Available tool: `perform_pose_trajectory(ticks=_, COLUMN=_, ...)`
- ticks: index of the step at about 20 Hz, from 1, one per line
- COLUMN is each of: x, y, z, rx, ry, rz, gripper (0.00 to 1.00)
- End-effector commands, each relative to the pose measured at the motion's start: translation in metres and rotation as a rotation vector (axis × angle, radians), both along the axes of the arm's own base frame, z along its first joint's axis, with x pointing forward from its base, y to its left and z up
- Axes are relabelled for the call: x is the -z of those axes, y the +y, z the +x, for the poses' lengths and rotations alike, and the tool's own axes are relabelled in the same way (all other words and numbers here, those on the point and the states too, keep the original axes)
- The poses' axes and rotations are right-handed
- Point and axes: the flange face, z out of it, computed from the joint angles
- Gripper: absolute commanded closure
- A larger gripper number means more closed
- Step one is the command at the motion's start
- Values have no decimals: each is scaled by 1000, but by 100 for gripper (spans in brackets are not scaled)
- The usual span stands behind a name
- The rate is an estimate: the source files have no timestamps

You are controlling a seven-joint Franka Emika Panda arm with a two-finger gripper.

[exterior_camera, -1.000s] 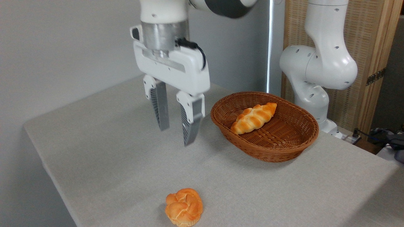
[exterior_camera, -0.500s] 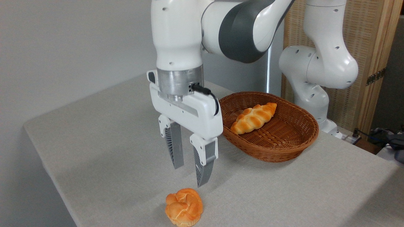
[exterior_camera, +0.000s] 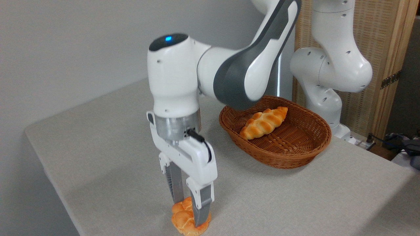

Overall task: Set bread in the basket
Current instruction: 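Close the gripper around the round bread roll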

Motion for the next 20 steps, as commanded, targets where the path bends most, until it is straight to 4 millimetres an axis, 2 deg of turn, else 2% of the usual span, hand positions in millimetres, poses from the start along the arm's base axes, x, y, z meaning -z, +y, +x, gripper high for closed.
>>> perform_pose_trajectory(ticks=1, x=7, y=1, z=4, rx=40, ry=-2, rz=41, gripper=0)
perform_pose_trajectory(ticks=7, x=14, y=1, z=5, rx=41, ry=10, rz=44, gripper=1)
perform_pose_trajectory(ticks=8, x=14, y=1, z=5, rx=41, ry=10, rz=44, gripper=6)
perform_pose_trajectory(ticks=10, x=14, y=1, z=4, rx=40, ry=12, rz=42, gripper=26)
perform_pose_trajectory(ticks=12, x=14, y=1, z=4, rx=37, ry=11, rz=37, gripper=33)
perform_pose_trajectory(ticks=20, x=14, y=0, z=5, rx=36, ry=11, rz=33, gripper=35)
